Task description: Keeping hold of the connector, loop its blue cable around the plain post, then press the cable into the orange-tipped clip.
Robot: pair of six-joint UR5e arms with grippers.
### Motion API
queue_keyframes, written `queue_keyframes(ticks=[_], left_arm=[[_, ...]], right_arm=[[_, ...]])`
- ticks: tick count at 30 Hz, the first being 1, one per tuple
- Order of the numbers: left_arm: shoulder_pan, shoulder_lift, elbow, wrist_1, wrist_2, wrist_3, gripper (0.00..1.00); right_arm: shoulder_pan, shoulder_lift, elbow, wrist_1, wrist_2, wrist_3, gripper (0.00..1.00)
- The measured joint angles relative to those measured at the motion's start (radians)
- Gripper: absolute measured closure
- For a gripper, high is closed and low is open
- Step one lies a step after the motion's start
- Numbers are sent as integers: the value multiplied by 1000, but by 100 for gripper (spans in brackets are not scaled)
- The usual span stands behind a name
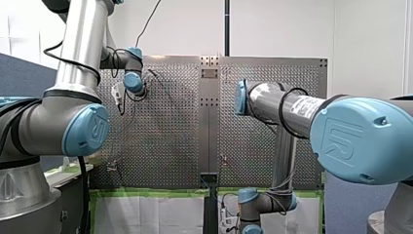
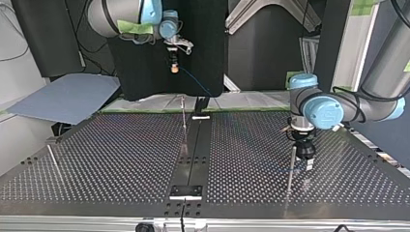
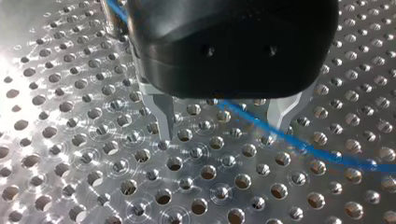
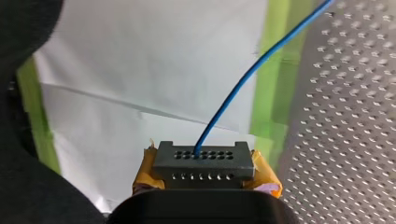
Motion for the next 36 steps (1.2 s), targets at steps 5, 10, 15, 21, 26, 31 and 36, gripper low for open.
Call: queue_keyframes(ticks=[5, 10, 15, 21, 26, 31, 36], left_arm=[[2, 0, 0, 0, 0, 0, 0], [3, 0, 0, 0, 0, 0, 0], [6, 0, 0, 0, 0, 0, 0], [10, 0, 0, 0, 0, -1, 0], [12, 0, 0, -2, -14, -1, 0], [13, 0, 0, -3, -24, -1, 0], [13, 0, 0, -4, -23, -1, 0]], right_arm=[[-4, -48, 48, -48, 4, -3, 100], [3, -97, 97, -97, 16, -6, 100], [3, -153, 152, -152, 29, -5, 100], [7, -216, 216, -216, 52, -9, 100], [15, -262, 262, -245, 69, -15, 100], [20, -307, 306, -271, 87, -17, 100], [22, -359, 359, -319, 99, -15, 100]])
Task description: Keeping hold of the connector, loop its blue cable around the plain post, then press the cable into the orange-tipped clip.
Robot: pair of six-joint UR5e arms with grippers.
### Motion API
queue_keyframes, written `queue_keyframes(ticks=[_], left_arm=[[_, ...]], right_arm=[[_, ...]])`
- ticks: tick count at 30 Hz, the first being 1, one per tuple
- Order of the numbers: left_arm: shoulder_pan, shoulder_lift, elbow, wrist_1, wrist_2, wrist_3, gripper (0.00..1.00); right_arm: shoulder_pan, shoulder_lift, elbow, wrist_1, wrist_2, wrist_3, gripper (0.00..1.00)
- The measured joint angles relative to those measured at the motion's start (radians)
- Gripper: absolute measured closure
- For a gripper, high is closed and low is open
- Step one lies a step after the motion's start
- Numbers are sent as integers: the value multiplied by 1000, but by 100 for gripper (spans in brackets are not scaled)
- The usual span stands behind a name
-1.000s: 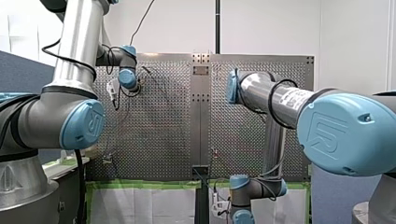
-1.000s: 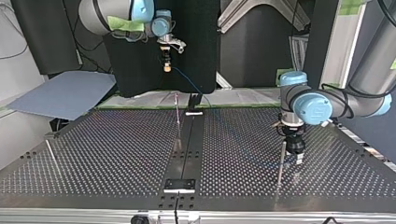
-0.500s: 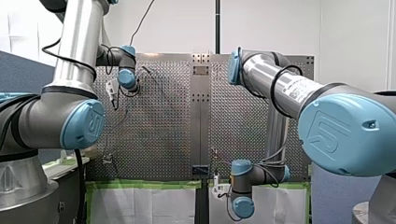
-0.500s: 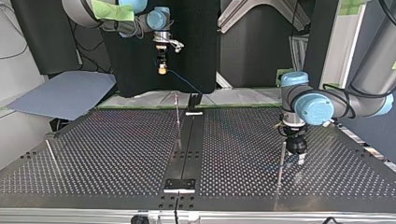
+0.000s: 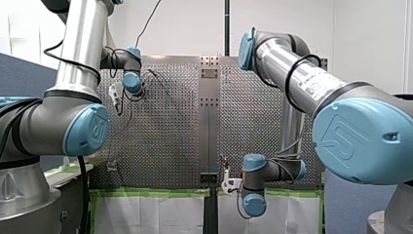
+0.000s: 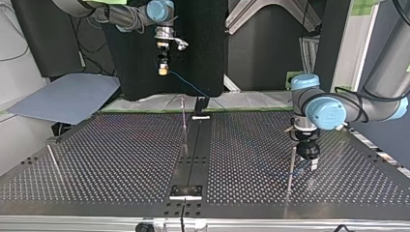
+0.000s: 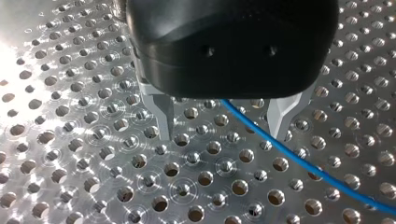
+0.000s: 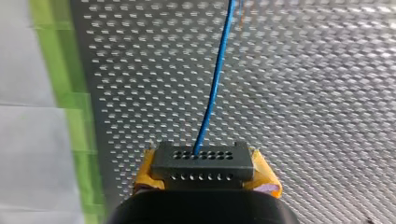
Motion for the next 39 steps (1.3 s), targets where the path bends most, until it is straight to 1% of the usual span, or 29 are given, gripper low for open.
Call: queue_keyframes(ticks=[2, 4, 10, 13, 15, 17, 20, 28, 31, 34, 39], left_arm=[[0, 0, 0, 0, 1, -1, 0], [0, 0, 0, -1, 1, -1, 0], [0, 1, 1, -3, 1, -5, 0], [0, 1, 1, -9, 3, -7, 0], [0, 1, 2, -15, 4, -8, 0], [-1, 1, 2, -18, 4, -8, 0], [-2, 1, 2, -19, 3, -9, 0], [0, 1, 2, -20, 2, -14, 0], [0, 1, 2, -20, 2, -16, 0], [0, 1, 2, -21, 2, -16, 0], [1, 1, 2, -22, 0, -23, 0]], right_arm=[[0, -22, 22, -17, 5, 1, 100], [-1, -38, 38, -22, 9, 2, 100], [-19, -94, 95, -24, 11, 9, 100], [-29, -110, 113, -22, 5, 6, 100], [-33, -113, 118, -22, -5, -2, 100], [-37, -114, 117, -22, -22, -11, 100], [-47, -115, 111, -21, -50, -17, 100], [-88, -115, 96, -10, -125, -24, 100], [-110, -115, 95, -8, -152, -27, 100], [-137, -115, 97, 2, -179, -32, 100], [-191, -114, 99, 21, -233, -43, 100]])
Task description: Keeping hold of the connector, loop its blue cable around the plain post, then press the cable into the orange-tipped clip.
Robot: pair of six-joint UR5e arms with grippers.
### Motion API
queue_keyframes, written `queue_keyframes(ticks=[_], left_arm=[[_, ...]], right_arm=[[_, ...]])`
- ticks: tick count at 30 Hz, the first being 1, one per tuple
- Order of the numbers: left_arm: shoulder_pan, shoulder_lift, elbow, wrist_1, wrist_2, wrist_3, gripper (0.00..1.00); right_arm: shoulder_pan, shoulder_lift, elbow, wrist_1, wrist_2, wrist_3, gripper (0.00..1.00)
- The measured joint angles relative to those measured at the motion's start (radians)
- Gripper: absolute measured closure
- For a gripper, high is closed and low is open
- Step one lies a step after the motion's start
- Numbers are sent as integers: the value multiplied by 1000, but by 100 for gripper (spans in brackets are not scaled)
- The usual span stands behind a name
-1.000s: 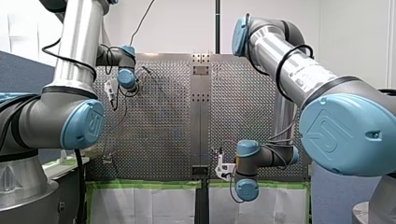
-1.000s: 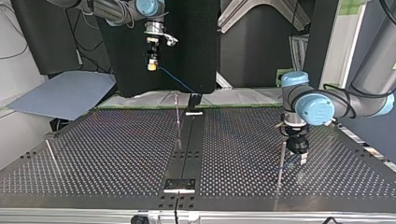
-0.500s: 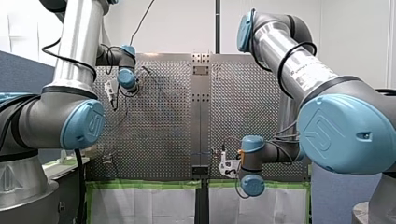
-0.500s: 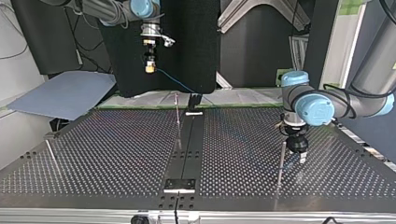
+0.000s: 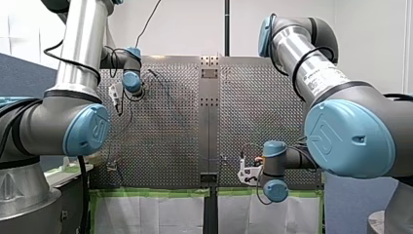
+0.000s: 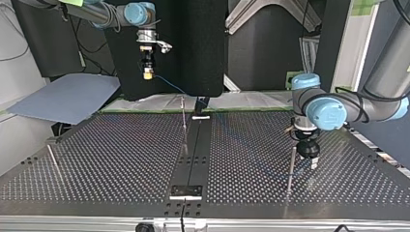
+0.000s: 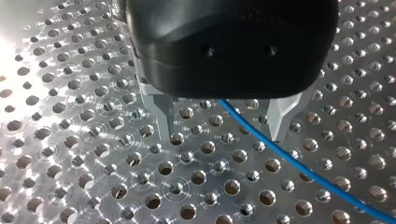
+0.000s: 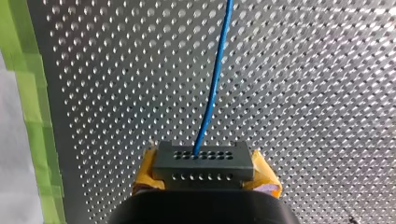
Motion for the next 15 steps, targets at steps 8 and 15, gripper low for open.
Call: queue_keyframes(ticks=[8, 15], left_arm=[[8, 0, -1, 1, 0, -56, 0], [25, 0, -3, 1, 3, -126, 0]], right_arm=[[-40, 1, 0, 9, -62, -8, 100], [-34, 1, 0, 13, -67, -12, 100]])
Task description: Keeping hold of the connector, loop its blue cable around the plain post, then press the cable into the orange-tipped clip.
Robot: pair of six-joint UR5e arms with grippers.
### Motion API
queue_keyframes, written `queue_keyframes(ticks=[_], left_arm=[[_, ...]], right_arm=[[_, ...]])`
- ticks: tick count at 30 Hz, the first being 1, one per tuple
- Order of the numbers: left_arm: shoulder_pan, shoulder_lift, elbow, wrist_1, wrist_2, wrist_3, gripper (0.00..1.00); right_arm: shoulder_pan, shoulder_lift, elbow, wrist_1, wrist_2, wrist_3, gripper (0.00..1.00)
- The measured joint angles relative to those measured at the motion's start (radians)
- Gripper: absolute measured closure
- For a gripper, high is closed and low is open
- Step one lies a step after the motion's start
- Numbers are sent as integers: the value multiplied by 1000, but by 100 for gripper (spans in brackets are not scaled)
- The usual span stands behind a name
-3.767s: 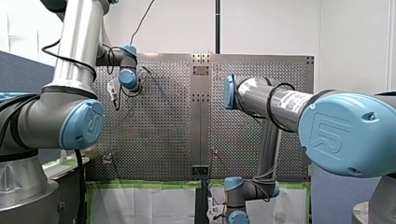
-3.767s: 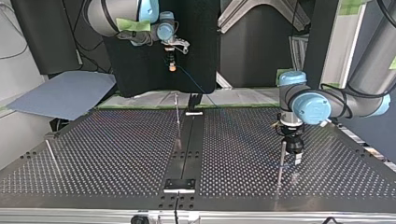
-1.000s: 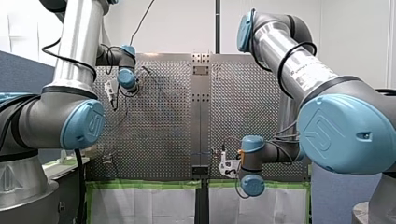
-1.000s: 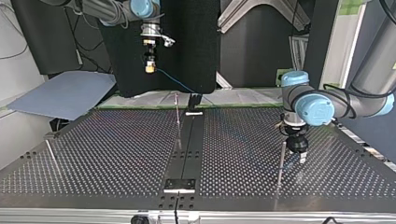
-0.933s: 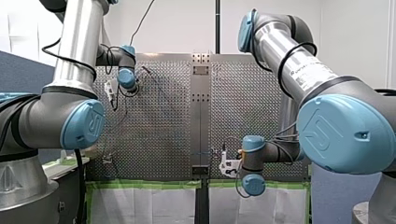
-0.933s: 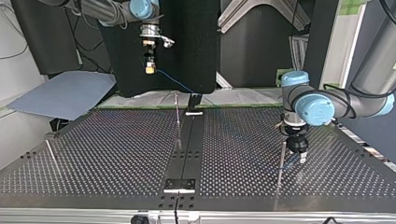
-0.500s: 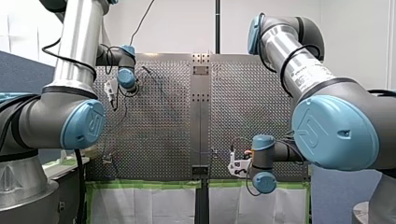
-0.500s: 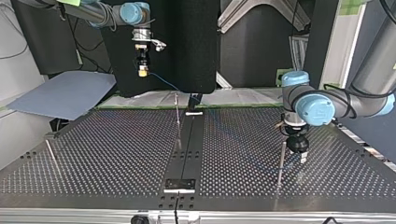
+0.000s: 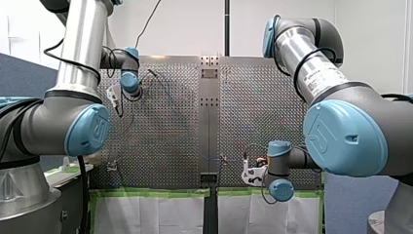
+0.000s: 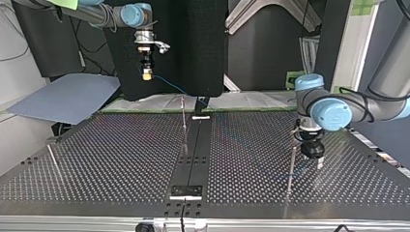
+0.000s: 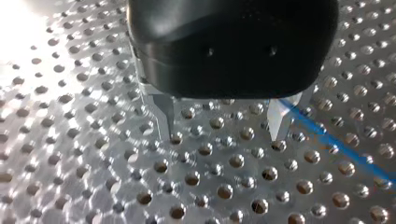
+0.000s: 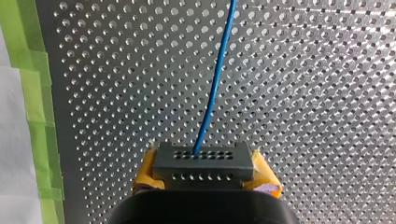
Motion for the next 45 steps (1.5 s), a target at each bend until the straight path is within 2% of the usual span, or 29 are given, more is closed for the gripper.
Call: queue_keyframes(ticks=[9, 19, 25, 33, 37, 45], left_arm=[[11, 17, -23, 26, 46, -94, 0], [9, 26, -39, 15, 109, -192, 0], [7, 51, -58, 13, 136, -252, 0], [17, 116, -111, 13, 151, -337, 0], [22, 140, -132, 9, 159, -351, 0], [29, 180, -176, 5, 182, -341, 0]], right_arm=[[11, 0, 0, 3, -2, -10, 100], [24, 0, 0, 8, -1, -18, 100], [29, 0, 0, 11, 3, -19, 100], [32, 0, 0, 13, 4, -19, 100], [33, 0, 0, 13, 4, -19, 100], [34, 0, 0, 16, 5, -19, 100]])
